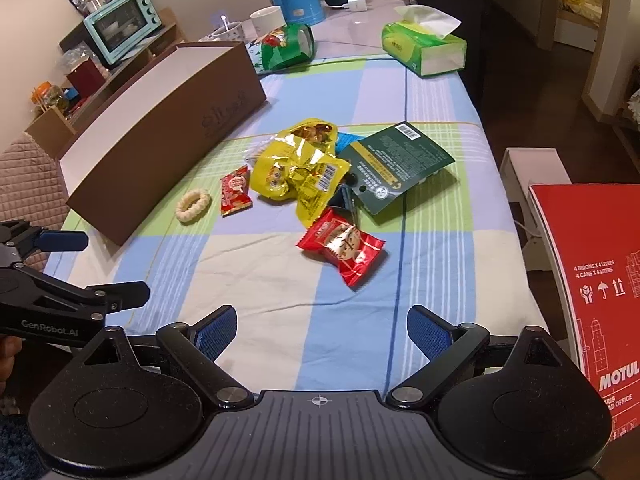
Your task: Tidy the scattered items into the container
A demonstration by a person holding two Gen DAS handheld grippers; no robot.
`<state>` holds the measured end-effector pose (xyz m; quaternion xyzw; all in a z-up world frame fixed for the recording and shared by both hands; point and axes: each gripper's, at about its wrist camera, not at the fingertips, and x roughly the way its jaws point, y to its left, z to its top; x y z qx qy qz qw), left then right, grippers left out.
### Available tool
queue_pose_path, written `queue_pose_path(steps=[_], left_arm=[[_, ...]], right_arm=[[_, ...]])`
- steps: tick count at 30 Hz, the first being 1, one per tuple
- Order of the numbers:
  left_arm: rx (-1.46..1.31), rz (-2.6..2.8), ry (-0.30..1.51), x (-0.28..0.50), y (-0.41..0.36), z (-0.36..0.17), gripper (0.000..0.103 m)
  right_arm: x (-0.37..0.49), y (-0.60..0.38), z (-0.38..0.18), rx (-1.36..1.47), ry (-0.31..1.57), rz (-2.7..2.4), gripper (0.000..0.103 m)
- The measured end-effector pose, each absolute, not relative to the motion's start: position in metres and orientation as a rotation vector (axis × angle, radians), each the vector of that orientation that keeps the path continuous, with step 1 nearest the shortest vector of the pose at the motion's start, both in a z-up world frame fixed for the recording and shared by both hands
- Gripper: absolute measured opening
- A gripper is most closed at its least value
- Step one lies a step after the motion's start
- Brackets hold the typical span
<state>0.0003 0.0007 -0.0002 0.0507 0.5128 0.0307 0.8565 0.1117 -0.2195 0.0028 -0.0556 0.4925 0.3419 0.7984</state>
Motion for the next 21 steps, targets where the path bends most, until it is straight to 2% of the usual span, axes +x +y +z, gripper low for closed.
queue_pose_path(steps=[21], left_arm=[[0.089, 0.067, 1.073, 0.004, 0.012, 0.002, 0.102]], right_arm=[[0.107, -0.203, 0.012, -0.173, 1.052, 0.735, 0.094]])
